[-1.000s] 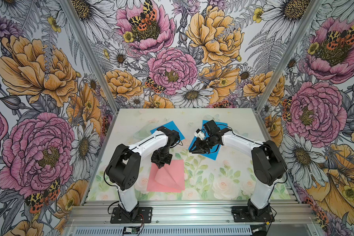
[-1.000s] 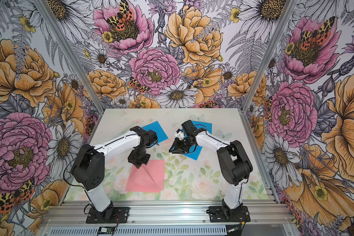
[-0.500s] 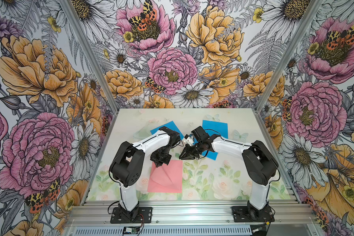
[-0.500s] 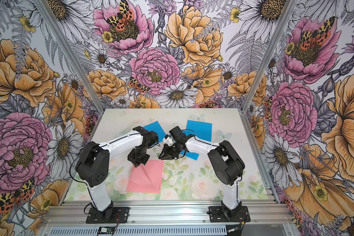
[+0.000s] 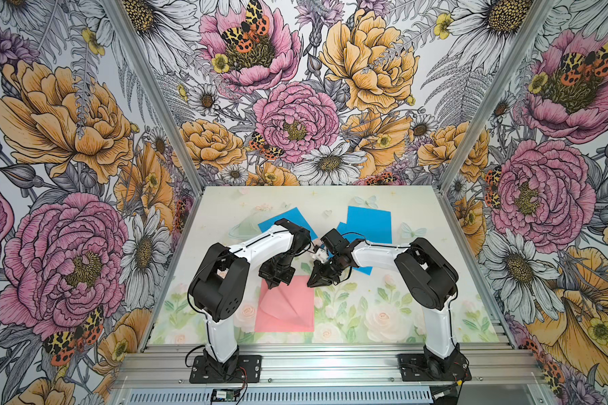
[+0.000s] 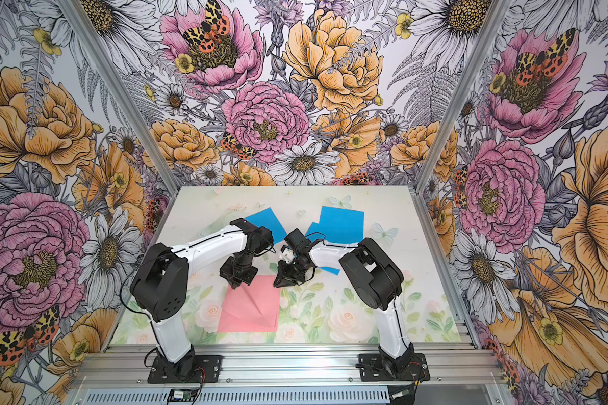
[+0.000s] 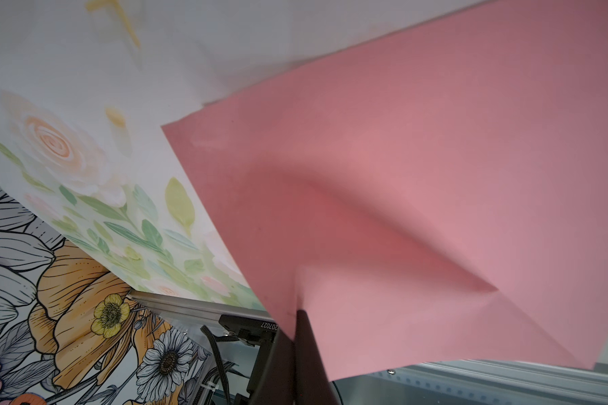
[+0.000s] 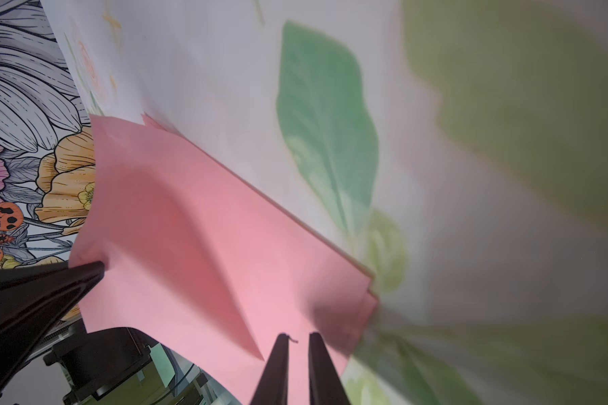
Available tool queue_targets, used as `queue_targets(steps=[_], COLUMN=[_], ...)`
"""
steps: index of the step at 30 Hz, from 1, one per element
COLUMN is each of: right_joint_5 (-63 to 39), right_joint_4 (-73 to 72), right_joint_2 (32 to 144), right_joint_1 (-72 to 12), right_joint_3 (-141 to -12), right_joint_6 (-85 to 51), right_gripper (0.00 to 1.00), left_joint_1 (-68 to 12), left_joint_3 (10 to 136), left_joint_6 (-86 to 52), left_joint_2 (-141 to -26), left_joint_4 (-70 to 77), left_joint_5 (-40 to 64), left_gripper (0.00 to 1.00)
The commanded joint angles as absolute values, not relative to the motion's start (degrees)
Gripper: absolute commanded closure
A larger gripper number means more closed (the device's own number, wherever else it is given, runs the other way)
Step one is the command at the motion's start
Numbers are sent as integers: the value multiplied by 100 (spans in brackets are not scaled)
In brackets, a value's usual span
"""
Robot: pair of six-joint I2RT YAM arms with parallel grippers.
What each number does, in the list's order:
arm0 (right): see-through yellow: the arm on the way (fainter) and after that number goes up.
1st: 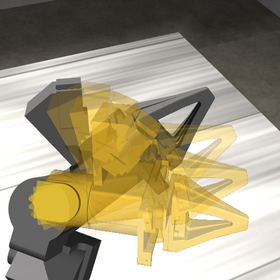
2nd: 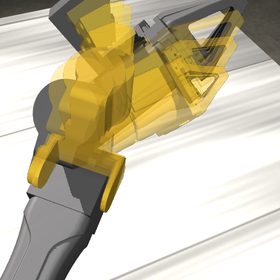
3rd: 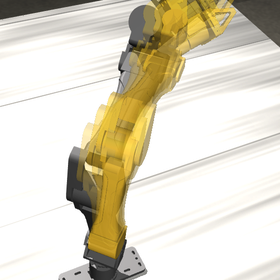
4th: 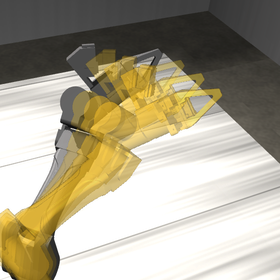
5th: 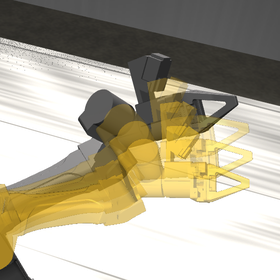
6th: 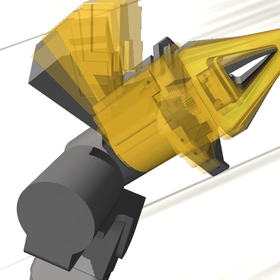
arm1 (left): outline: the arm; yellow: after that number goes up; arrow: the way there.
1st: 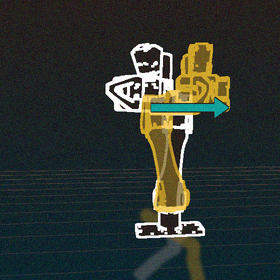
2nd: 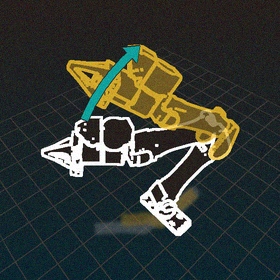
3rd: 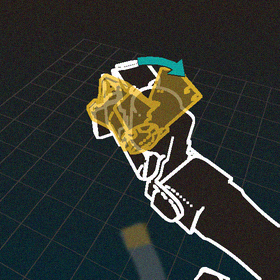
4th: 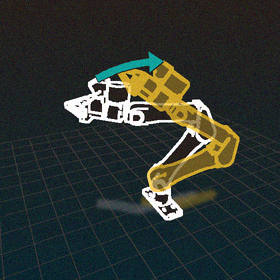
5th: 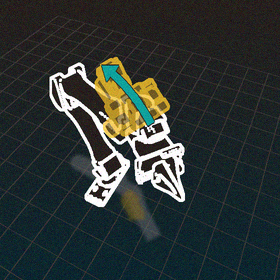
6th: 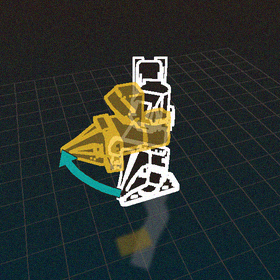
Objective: Sort the scattered colored papers by color
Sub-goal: Place the colored paper.
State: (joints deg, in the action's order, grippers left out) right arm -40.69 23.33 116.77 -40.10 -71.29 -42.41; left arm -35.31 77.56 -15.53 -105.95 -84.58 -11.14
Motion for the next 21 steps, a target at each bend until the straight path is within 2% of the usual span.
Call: queue_targets(steps=[1,6,8,10,11,12,13,19,21], right_joint_5=[-3894,-3834,-3823,-3790,-3784,-3786,-3779,-3753,-3751], right_joint_4=[2216,2216,2221,2223,2224,2228,2224,2228,2236], right_joint_2=[11810,11848,11841,11834,11838,11836,11826,11812,11801], right_joint_1=[-4074,-4096,-4097,-4099,-4096,-4096,-4097,-4096,-4096], right_joint_3=[-7209,-7154,-7141,-7120,-7116,-7113,-7111,-7118,-7137], right_joint_6=[-4131,-4119,-4118,-4124,-4133,-4140,-4141,-4174,-4181], right_gripper=[85,85,85,85,85,85,85,84,84], left_joint_1=[-3602,-3621,-3629,-3630,-3632,-3637,-3655,-3714,-3713], left_joint_3=[7625,7561,7567,7622,7670,7754,7848,8949,9235], left_joint_6=[-1727,-1843,-1901,-1990,-2026,-2080,-2122,-2626,-2736], left_joint_2=[-10488,-10485,-10266,-10248,-10247,-10260,-10281,-10378,-10376], left_joint_4=[-8402,-8471,-8524,-8627,-8698,-8809,-8926,-10208,-10232], left_joint_5=[-1020,-998,-1004,-1078,-1125,-1160,-1342,-2003,-1829], left_gripper=[100,100,90,85,79,69,66,61,59])
